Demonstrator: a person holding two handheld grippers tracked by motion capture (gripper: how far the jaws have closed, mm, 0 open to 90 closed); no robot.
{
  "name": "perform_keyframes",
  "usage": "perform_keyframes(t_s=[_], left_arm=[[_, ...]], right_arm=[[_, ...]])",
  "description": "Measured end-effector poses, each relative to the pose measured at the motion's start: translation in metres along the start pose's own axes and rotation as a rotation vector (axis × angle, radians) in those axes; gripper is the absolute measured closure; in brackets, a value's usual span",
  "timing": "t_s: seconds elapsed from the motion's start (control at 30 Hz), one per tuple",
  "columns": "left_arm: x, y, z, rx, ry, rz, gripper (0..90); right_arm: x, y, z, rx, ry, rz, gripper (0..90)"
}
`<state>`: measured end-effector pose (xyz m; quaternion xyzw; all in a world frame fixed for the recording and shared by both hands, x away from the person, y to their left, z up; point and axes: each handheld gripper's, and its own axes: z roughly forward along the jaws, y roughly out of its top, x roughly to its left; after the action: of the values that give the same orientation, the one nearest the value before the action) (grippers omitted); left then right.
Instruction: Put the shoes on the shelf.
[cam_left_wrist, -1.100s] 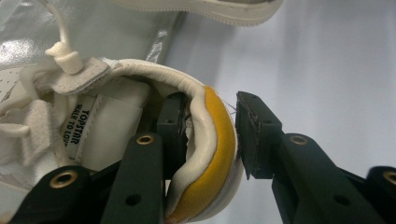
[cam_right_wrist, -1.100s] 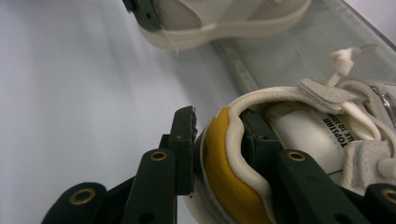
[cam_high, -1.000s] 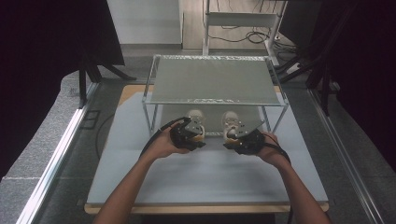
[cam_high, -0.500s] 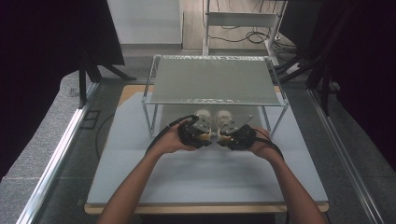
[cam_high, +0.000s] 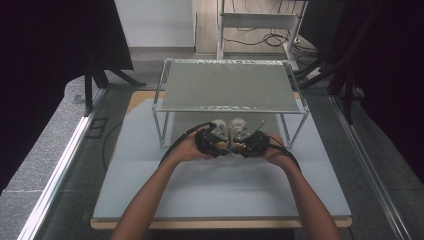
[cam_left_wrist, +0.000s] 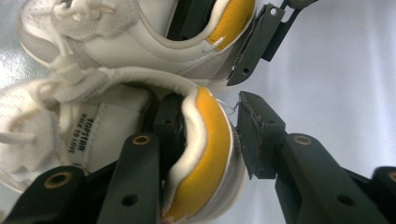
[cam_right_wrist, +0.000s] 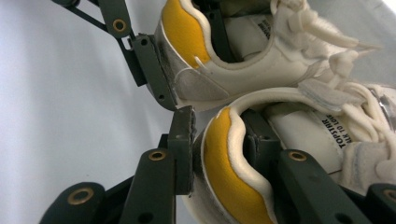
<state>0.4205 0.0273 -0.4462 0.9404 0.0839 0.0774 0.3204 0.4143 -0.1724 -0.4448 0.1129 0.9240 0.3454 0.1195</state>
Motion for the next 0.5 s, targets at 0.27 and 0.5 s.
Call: perform_keyframes(t_s=[0.27,0.5], left_arm=[[0.003,-0.007,-0.004,-0.077,0.042,-0.051,50.8],[-0.004,-0.006,-0.016,-0.131,0.098,-0.106,30.0]], right_arm=[[-0.004,-0.002,0.004,-0.004,-0.016,0.038,58.9],[0.003,0.003,-0.004,-0.073,-0.179,0.058,31.5]])
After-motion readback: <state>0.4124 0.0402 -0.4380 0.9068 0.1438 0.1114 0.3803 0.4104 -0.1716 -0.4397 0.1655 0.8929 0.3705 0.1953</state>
